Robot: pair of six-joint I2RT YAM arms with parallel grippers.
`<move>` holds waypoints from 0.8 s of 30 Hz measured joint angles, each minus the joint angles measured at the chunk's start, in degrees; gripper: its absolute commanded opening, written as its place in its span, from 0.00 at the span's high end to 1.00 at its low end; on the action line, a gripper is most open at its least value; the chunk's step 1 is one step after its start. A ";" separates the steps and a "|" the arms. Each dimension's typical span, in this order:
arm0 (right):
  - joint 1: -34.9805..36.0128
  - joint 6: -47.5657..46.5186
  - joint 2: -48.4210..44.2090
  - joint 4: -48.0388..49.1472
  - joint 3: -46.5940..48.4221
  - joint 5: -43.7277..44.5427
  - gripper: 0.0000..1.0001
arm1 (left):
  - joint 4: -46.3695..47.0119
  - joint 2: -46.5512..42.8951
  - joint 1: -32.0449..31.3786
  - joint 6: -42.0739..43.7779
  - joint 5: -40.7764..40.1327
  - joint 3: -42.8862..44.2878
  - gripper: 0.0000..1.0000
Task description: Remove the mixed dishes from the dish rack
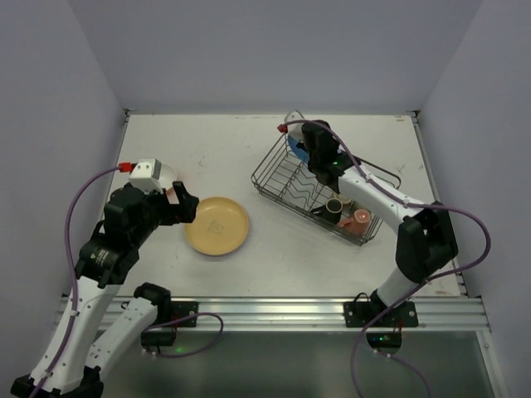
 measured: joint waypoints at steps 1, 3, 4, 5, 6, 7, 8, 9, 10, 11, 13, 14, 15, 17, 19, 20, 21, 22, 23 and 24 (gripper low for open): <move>0.09 -0.35 -0.68 0.13 0.00 0.13 1.00 | 0.00 0.15 0.00 -0.02 0.00 0.00 0.00; 0.35 -0.94 -2.34 0.59 -0.02 0.63 1.00 | 0.02 0.50 0.00 -0.17 0.00 0.00 0.00; 0.52 -1.20 -3.34 0.70 -0.02 1.03 1.00 | 0.02 0.70 0.00 -0.22 0.00 0.00 0.00; 0.72 -1.49 -4.50 0.81 0.00 1.33 1.00 | 0.07 0.90 0.00 -0.28 0.04 0.00 0.00; 0.90 -1.68 -5.70 0.90 0.00 1.77 1.00 | 0.15 1.09 0.00 -0.48 0.13 0.00 0.00; 1.11 -1.75 -6.99 1.03 0.04 2.40 1.00 | 0.37 1.29 0.00 -0.74 0.35 0.00 0.00; 1.22 -1.64 -8.33 0.92 0.07 2.86 1.00 | 0.68 1.49 0.00 -0.98 0.83 0.00 0.00; 1.33 -1.31 -9.62 0.48 0.26 3.21 1.00 | 1.11 1.68 0.00 -1.62 1.57 0.00 0.00; 1.46 -0.55 -10.69 -0.59 0.90 3.85 1.00 | 1.86 1.88 0.00 -2.19 2.60 -0.02 0.00; 1.51 1.11 -11.56 -2.32 2.08 4.22 1.00 | 2.95 2.10 0.00 -2.80 3.74 -0.02 0.00; 1.51 5.95 -12.68 -7.67 5.99 4.46 1.00 | 5.84 2.58 0.00 -4.31 6.47 -0.35 0.00; 1.51 9.05 -13.44 -10.21 7.56 4.04 1.00 | 8.02 2.86 -0.02 -5.33 8.33 -0.87 0.00; 1.51 11.91 -14.43 -12.17 8.46 3.61 1.00 | 10.23 3.30 -0.07 -6.49 10.29 -1.57 0.00; 1.51 19.21 -17.94 -16.90 8.96 1.44 1.00 | 16.09 4.20 -0.52 -9.07 14.21 -3.85 0.00; 1.44 26.91 -22.60 -20.72 8.37 -2.49 1.00 | 21.49 5.62 -2.25 -11.37 16.83 -5.99 0.00; 1.46 30.73 -25.20 -21.79 7.48 -5.14 1.00 | 24.00 6.60 -3.82 -12.41 17.40 -6.64 0.00; 1.46 34.36 -28.09 -22.51 6.23 -8.24 1.00 | 26.05 7.80 -5.46 -12.87 17.86 -6.95 0.00; 1.46 37.33 -30.73 -23.34 5.09 -11.15 1.00 | 28.06 8.96 -7.34 -13.07 18.05 -6.99 0.00; 1.46 40.50 -33.29 -24.33 3.89 -14.14 1.00 | 30.53 10.08 -9.27 -13.14 18.29 -6.97 0.00; 1.46 43.43 -35.45 -24.87 2.71 -16.98 1.00 | 32.98 10.97 -10.75 -13.05 18.53 -6.97 0.00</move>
